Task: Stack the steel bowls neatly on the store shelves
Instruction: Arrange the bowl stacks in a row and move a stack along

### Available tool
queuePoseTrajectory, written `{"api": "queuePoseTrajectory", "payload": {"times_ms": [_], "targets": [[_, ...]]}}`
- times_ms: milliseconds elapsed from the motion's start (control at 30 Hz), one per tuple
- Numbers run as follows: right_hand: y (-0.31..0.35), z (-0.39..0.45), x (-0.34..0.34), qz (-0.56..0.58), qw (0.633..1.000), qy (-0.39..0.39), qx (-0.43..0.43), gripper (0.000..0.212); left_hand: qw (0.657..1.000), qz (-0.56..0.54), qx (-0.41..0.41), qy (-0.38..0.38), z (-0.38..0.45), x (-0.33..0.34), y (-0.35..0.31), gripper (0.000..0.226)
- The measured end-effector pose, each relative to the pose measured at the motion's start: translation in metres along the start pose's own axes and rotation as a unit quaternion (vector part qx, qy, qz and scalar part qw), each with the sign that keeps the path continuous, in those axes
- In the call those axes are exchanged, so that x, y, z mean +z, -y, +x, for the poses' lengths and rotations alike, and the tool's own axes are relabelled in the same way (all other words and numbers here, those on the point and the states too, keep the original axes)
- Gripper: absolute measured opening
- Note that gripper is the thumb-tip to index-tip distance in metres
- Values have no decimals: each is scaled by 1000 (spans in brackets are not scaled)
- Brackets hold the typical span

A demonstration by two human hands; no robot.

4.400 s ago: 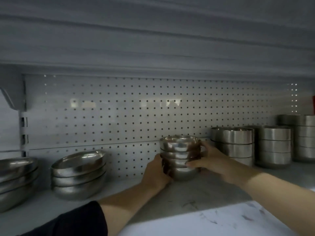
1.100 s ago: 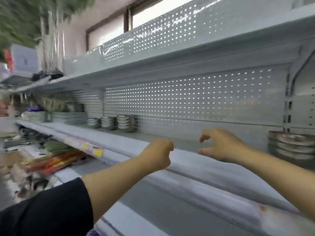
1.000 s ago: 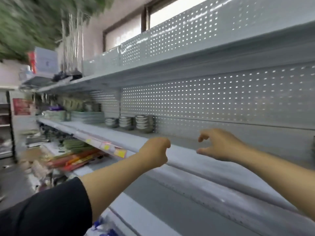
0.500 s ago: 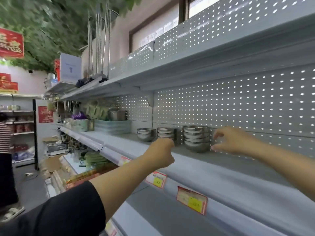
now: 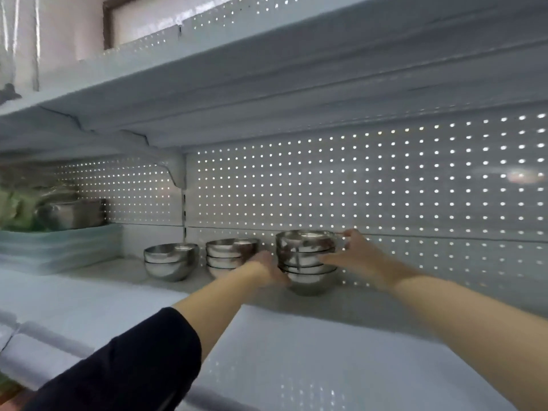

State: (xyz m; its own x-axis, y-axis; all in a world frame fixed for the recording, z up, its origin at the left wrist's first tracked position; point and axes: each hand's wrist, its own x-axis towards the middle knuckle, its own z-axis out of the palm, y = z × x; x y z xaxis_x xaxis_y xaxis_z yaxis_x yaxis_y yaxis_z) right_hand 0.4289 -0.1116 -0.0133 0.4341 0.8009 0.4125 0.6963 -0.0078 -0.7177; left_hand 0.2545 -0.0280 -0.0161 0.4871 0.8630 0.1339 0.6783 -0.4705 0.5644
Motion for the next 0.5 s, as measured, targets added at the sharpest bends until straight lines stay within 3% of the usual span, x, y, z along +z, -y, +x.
{"api": "queuePoseTrajectory", "payload": {"times_ms": [100,333,500], "targets": [[-5,9,15,66,997,-12,38,60,997,-68,39,17,26,9,13,43],[-9,14,36,103,992,4,74,45,987,-135,76,39,49,32,36,44],[-11,14,38,115,987,-1,110,61,984,-146,102,16,52,40,39,55]]}}
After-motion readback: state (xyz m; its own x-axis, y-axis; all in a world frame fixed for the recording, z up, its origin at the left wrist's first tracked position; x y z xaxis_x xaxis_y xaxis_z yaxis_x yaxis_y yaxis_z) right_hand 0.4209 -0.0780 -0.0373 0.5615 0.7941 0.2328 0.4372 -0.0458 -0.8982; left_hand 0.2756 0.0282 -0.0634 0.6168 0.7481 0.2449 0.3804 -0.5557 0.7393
